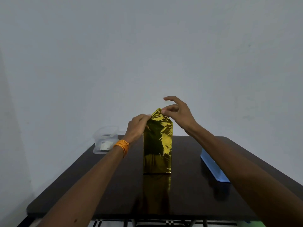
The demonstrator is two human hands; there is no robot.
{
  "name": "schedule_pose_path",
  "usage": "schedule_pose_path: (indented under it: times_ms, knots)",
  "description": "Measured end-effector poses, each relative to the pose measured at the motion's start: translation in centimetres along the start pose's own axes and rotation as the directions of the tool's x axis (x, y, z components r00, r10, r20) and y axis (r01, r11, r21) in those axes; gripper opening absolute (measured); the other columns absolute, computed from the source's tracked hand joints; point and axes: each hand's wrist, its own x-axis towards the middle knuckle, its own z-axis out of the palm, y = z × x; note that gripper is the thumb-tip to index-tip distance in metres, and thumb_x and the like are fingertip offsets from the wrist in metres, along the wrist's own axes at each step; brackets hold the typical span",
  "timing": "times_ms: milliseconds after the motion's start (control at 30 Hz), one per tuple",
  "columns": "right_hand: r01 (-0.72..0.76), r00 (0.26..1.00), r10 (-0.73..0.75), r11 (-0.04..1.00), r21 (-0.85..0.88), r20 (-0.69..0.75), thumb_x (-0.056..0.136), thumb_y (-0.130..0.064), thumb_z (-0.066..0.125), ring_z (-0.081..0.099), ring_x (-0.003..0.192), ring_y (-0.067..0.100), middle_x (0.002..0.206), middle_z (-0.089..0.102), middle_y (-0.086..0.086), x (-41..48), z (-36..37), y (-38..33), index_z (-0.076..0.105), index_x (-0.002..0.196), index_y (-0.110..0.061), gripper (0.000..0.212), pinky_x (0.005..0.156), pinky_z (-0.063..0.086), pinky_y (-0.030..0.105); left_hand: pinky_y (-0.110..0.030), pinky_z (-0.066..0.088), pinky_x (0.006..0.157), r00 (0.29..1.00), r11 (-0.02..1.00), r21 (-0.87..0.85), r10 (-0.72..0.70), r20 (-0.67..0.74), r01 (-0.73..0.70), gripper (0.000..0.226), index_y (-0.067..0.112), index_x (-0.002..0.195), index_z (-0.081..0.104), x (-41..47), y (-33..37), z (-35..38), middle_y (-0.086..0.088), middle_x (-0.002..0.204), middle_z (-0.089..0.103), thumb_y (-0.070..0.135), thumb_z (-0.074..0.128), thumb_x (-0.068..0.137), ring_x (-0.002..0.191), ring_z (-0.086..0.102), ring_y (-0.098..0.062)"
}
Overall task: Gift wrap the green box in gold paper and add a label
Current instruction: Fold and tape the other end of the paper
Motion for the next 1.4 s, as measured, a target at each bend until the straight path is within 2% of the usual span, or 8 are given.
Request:
schedule_pose_path:
  times_ms: [200,600,733,933,1033,1167,1267,1400]
  knots:
    - [0.002,1.0,-0.002,1.0,-0.002,-0.009,0.082,-0.021,0.08,0.073,0.087,0.01,0.077,0.077,0.002,2.3,1.1,0.2,0.06,0.125,-0.024,0.047,0.092,0.048,0.03,-0.036,0.049,0.089,1.0,0.999,-0.051,0.001,0.013,0.0,0.033,0.018,0.101,0.073,0.6,-1.3,-0.1,0.004,0.099,0.07,0.044,0.053,0.097,0.098,0.062,-0.013]
    - [-0.173,0.985,0.172,0.984,-0.052,-0.019,0.077,-0.016,0.084,0.072,0.089,0.017,0.089,0.076,0.003,4.3,2.8,3.3,0.054,0.127,-0.029,0.06,0.08,0.057,0.032,-0.016,0.046,0.073,0.994,0.997,-0.054,0.05,-0.101,-0.055,0.015,0.012,0.1,0.072,1.5,-2.7,0.5,0.002,0.1,0.069,0.021,0.061,0.095,0.093,0.06,-0.008]
    - [-0.195,0.98,0.197,0.977,-0.082,0.01,0.077,-0.016,0.085,0.072,0.085,0.015,0.089,0.074,0.0,4.1,3.0,4.1,0.053,0.129,-0.027,0.062,0.071,0.055,0.022,-0.025,0.053,0.073,0.992,0.998,-0.037,0.037,-0.121,-0.041,0.017,0.024,0.109,0.066,1.9,-2.9,0.6,0.006,0.101,0.066,0.019,0.06,0.094,0.093,0.062,-0.011]
    - [-0.228,0.972,0.234,0.966,-0.121,0.033,0.069,-0.016,0.09,0.067,0.089,0.014,0.095,0.07,0.003,4.5,2.9,4.6,0.048,0.133,-0.031,0.077,0.067,0.052,0.023,-0.024,0.046,0.071,0.993,0.999,-0.034,0.031,-0.111,-0.035,0.015,0.021,0.096,0.07,2.2,-2.9,0.8,0.006,0.104,0.067,0.014,0.057,0.093,0.093,0.058,-0.009]
    - [-0.277,0.958,0.281,0.958,-0.076,0.06,0.069,-0.016,0.09,0.069,0.092,0.019,0.094,0.072,0.006,4.8,2.8,5.0,0.046,0.137,-0.028,0.082,0.076,0.057,0.03,-0.021,0.044,0.07,0.993,0.999,-0.04,0.026,-0.114,-0.031,0.018,0.019,0.092,0.071,2.1,-2.9,1.1,0.006,0.103,0.067,0.012,0.055,0.093,0.095,0.058,-0.009]
    - [-0.281,0.958,0.284,0.958,-0.055,0.039,0.07,-0.016,0.089,0.069,0.095,0.023,0.096,0.073,0.007,4.5,3.0,5.7,0.045,0.14,-0.025,0.083,0.091,0.055,0.042,-0.023,0.047,0.072,0.981,0.975,0.186,0.146,-0.127,-0.121,0.02,0.02,0.099,0.069,1.5,-2.4,1.2,0.003,0.101,0.068,0.021,0.049,0.098,0.096,0.061,-0.016]
    - [-0.286,0.958,0.287,0.958,-0.018,0.023,0.071,-0.015,0.087,0.069,0.098,0.023,0.095,0.073,0.008,4.2,3.0,5.8,0.045,0.14,-0.026,0.081,0.093,0.053,0.041,-0.027,0.041,0.092,0.93,0.813,0.522,0.356,-0.094,-0.259,0.031,0.018,0.115,0.066,0.1,-1.4,2.0,0.0,0.118,0.064,0.036,0.046,0.099,0.117,0.048,-0.016]
    - [-0.286,0.958,0.286,0.958,-0.023,0.001,0.074,-0.014,0.084,0.068,0.097,0.023,0.095,0.073,0.008,4.0,3.2,5.6,0.046,0.138,-0.028,0.076,0.087,0.057,0.039,-0.033,0.038,0.101,0.911,0.7,0.637,0.412,0.008,-0.322,0.044,0.02,0.127,0.059,-2.1,-0.2,3.9,-0.004,0.12,0.06,0.048,0.043,0.098,0.118,0.047,-0.018]
